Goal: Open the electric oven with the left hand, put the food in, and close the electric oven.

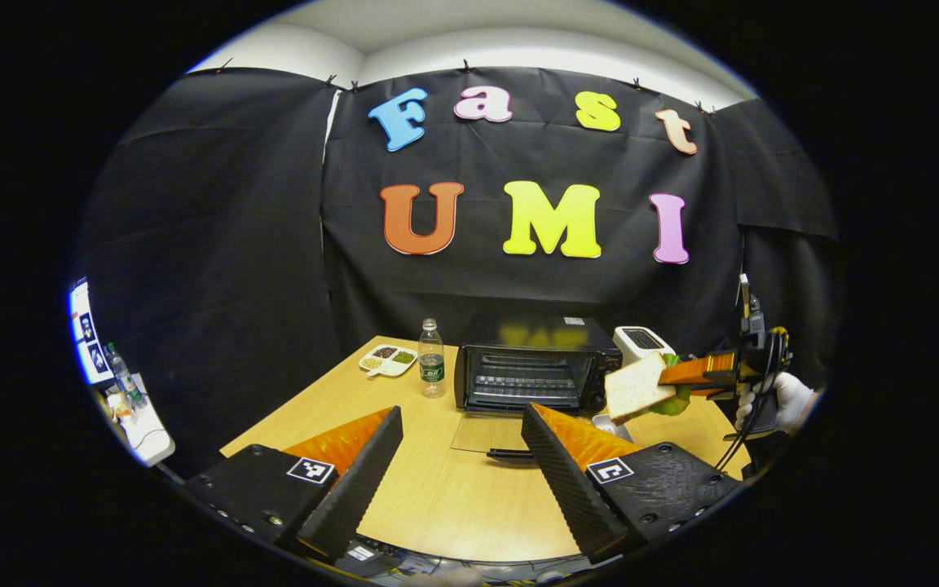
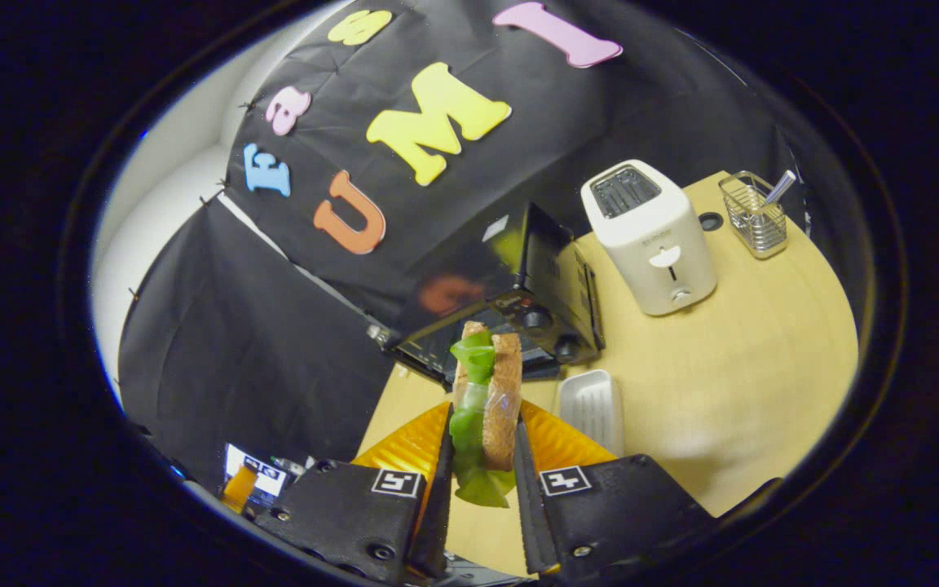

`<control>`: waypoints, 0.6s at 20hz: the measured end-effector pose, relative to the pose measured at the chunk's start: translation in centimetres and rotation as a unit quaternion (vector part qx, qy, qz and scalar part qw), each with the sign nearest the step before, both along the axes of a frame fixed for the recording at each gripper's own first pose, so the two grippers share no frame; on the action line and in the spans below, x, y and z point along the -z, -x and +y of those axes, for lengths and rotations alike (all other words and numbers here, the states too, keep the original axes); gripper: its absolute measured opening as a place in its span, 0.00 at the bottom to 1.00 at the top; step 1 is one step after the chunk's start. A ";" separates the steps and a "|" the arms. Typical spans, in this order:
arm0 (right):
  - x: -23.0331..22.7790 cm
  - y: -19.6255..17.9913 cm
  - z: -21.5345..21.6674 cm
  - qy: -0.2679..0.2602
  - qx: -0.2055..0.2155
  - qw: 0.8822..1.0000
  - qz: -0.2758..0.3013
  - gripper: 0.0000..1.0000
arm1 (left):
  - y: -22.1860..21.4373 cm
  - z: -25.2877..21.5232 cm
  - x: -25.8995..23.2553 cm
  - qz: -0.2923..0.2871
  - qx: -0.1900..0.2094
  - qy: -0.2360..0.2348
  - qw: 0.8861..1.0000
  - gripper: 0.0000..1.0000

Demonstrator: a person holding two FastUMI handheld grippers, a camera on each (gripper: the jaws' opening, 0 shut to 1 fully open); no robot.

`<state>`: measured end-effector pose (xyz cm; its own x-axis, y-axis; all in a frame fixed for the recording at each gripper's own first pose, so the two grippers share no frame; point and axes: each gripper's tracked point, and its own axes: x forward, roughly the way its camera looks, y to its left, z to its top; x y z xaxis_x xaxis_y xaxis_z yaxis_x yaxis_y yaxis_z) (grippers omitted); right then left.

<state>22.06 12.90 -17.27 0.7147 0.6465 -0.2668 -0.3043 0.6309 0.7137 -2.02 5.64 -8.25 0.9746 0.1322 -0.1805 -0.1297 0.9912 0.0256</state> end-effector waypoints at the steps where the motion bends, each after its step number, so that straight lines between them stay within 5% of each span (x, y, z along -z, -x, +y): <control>1: -0.7 0.0 1.1 -0.022 0.018 1.000 -0.002 0.40 | -0.4 0.5 -0.1 0.002 0.011 -0.008 1.000 0.96; 3: -0.7 0.0 3.0 -0.054 0.060 0.997 -0.004 0.39 | -0.8 1.2 -0.3 0.007 0.037 -0.020 0.999 0.96; 4: -0.4 -0.4 3.8 -0.073 0.092 0.993 -0.002 0.39 | -1.1 1.2 -0.5 0.009 0.052 -0.021 0.998 0.88; 5: 0.0 -0.9 4.6 -0.097 0.124 0.987 -0.002 0.39 | -1.4 1.2 -0.4 0.012 0.067 -0.023 0.997 0.96; 6: 0.6 -1.1 5.8 -0.123 0.148 0.981 0.003 0.39 | -1.5 1.1 -0.5 0.017 0.083 -0.023 0.996 0.88; 7: 1.6 -1.0 7.3 -0.143 0.162 0.976 0.018 0.39 | -1.6 1.0 -0.4 0.022 0.097 -0.025 0.995 0.96; 8: 2.8 -0.8 8.5 -0.160 0.177 0.971 0.027 0.30 | -1.6 1.3 -0.6 0.023 0.108 -0.029 0.993 0.96; 9: 3.9 -0.9 9.3 -0.179 0.196 0.964 0.029 0.39 | -1.6 1.5 -0.7 0.025 0.117 -0.028 0.992 0.96; 11: 6.1 -1.9 10.9 -0.191 0.236 0.952 0.033 0.39 | -1.5 2.0 -0.8 0.031 0.129 -0.029 0.991 0.88; 12: 7.2 -2.1 12.0 -0.186 0.243 0.951 0.037 0.39 | -1.5 2.3 -0.8 0.033 0.133 -0.029 0.990 0.96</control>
<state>24.17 24.87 -24.45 0.9416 0.3040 -0.1450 0.0180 0.3844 0.9230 -0.49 7.92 -7.50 0.9628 -0.1146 -0.2448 0.1389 0.9867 0.0841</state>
